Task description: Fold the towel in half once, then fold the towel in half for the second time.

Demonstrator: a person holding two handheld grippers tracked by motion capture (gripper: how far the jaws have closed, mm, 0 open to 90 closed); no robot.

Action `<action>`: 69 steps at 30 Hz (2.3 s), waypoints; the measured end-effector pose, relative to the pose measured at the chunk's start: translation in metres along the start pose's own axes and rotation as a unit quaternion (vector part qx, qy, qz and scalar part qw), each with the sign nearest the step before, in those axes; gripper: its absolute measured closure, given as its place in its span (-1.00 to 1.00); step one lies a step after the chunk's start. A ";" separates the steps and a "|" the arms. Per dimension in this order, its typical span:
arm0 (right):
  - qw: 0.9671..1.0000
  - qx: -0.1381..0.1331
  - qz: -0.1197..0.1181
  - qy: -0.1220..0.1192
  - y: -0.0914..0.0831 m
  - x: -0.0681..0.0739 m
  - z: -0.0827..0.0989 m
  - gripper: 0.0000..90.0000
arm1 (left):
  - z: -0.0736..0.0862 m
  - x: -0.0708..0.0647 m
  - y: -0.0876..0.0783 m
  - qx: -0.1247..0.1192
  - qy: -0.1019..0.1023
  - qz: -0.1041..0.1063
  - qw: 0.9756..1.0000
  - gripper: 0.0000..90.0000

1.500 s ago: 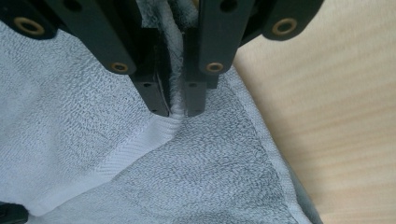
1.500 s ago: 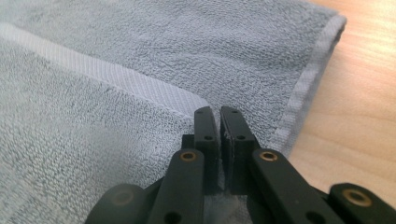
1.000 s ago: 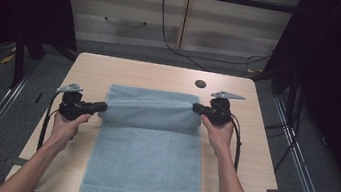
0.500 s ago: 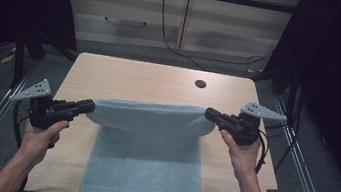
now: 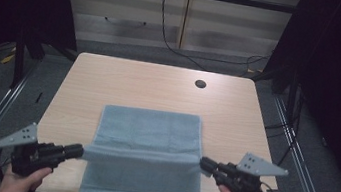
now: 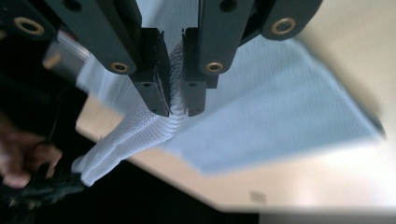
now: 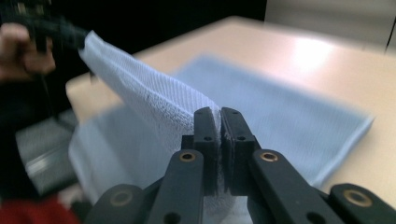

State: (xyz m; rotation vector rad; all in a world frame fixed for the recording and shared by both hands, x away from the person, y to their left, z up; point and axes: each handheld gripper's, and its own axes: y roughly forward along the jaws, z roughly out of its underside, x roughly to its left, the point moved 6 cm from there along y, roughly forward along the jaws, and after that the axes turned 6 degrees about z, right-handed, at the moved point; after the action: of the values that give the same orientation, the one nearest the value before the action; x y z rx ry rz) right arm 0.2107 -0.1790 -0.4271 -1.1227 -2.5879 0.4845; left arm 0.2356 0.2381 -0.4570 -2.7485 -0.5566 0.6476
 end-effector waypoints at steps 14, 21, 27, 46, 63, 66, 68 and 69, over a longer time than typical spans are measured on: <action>0.996 0.061 -0.021 0.053 0.005 0.005 0.065 0.37 | 0.032 0.012 0.018 0.046 -0.020 0.020 0.999 0.46; 0.996 0.081 -0.016 0.030 0.039 -0.011 0.055 0.31 | 0.019 0.040 0.049 0.072 -0.009 -0.002 0.997 0.38; 0.995 0.094 -0.010 0.019 0.075 -0.031 0.043 0.22 | 0.005 0.069 0.068 0.080 -0.016 -0.029 0.996 0.33; 0.989 0.142 0.036 0.019 0.160 -0.080 0.039 0.15 | 0.003 0.127 0.104 0.120 -0.004 -0.115 0.986 0.30; 0.985 0.169 0.035 -0.005 0.141 -0.064 0.057 0.15 | 0.016 0.105 0.101 0.130 0.012 -0.103 0.986 0.42; 0.984 0.174 0.028 -0.006 0.133 -0.059 0.060 0.15 | 0.020 0.097 0.098 0.131 0.012 -0.091 0.987 0.43; 0.985 0.173 0.027 -0.005 0.128 -0.055 0.063 0.15 | 0.023 0.093 0.096 0.133 0.019 -0.087 0.987 0.43; 0.985 0.172 0.027 -0.006 0.126 -0.054 0.064 0.15 | 0.024 0.090 0.096 0.132 0.017 -0.084 0.988 0.43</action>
State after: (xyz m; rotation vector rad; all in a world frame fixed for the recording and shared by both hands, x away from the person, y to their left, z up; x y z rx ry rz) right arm 0.3035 -0.1503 -0.5426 -1.0694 -2.3646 0.9123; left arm 0.3281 0.1947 -0.5435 -2.4309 -0.6359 0.5875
